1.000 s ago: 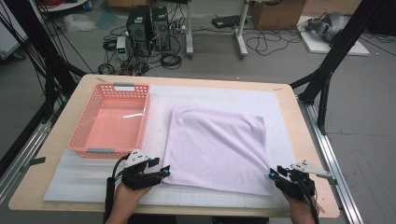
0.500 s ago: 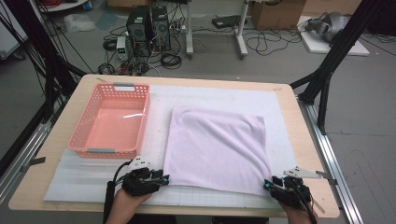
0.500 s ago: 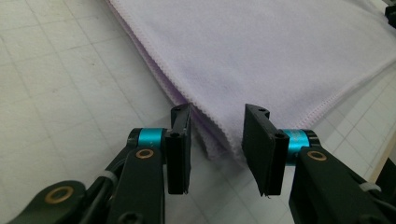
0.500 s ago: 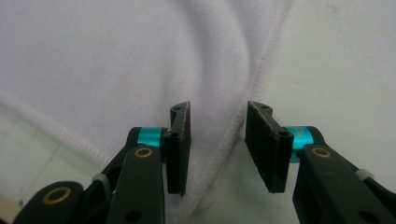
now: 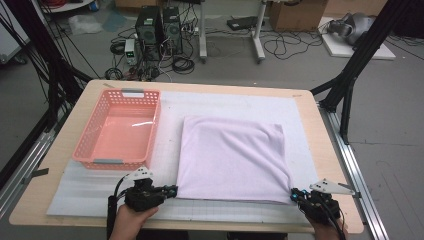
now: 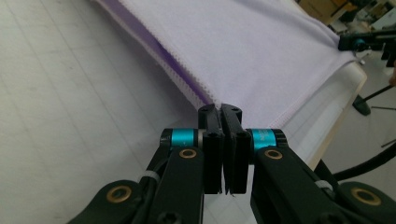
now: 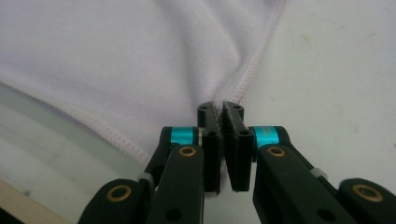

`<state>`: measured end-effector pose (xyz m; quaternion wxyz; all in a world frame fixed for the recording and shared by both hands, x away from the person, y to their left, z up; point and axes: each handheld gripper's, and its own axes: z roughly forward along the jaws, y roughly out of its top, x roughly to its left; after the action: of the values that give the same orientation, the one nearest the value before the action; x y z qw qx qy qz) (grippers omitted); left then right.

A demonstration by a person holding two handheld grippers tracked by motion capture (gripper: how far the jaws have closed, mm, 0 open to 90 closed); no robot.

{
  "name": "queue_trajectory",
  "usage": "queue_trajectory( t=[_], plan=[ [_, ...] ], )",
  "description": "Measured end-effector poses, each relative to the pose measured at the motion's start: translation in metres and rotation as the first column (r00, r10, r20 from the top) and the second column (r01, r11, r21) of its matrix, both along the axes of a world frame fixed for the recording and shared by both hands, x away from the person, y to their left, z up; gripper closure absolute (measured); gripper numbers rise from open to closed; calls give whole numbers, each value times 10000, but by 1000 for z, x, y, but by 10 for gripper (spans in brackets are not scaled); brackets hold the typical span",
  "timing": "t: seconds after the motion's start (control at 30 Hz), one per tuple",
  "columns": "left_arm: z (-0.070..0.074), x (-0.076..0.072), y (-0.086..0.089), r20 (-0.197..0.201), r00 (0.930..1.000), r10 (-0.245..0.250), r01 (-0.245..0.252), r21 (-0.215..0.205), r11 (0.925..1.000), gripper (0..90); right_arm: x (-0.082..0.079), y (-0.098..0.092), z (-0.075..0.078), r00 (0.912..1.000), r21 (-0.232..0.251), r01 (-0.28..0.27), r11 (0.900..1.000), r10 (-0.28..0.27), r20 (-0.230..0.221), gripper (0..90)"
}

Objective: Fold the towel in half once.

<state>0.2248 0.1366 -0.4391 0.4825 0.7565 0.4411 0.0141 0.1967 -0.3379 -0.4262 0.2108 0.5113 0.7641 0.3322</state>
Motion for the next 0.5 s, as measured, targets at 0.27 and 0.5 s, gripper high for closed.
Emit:
queue_trajectory(
  t=[0.27,0.5],
  plan=[
    [0,0,4,959,9891,1119,-1131,69,9936,523,0,-1,-4,10000,225,-61,9997,61,18,732],
    [-14,8,-9,-480,9986,242,-247,-97,9996,474,1,-4,-9,9990,721,58,9974,-26,-445,583]
  ],
)
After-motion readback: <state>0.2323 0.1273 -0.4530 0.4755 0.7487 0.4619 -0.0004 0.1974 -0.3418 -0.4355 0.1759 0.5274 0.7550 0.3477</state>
